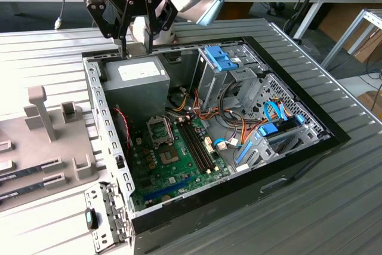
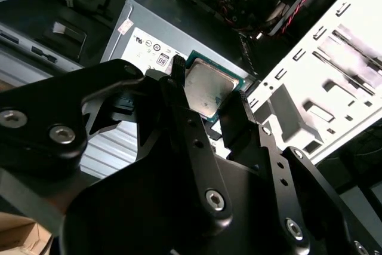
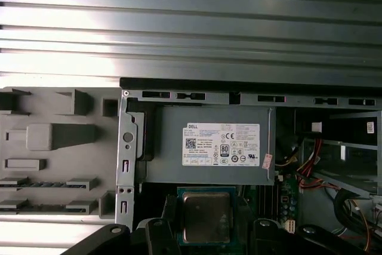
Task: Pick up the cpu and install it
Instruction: 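Pick up the cpu and move it towards the insertion slot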
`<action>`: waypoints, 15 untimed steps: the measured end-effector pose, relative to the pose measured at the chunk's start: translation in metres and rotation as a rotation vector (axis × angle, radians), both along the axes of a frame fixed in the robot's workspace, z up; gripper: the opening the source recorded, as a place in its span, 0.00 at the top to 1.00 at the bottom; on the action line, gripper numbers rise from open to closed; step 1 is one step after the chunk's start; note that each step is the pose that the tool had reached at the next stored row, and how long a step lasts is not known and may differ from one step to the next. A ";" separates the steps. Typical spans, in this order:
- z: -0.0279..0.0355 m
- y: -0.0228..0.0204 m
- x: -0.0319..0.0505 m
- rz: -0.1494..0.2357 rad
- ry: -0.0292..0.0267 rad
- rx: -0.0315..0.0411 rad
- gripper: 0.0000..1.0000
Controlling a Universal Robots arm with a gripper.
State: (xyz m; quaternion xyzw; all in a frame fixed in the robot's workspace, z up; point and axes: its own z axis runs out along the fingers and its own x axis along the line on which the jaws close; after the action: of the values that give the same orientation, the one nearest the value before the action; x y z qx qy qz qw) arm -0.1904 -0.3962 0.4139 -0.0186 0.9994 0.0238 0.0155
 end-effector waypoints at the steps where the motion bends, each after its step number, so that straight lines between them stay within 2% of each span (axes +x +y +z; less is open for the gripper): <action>1: -0.0002 0.0000 0.0005 0.000 -0.0001 0.0000 0.53; 15: -0.0028 0.0000 0.0094 0.000 0.0000 0.0000 0.53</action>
State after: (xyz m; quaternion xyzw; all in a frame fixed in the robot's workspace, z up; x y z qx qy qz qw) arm -0.1810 -0.3962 0.4111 -0.0186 0.9994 0.0238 0.0155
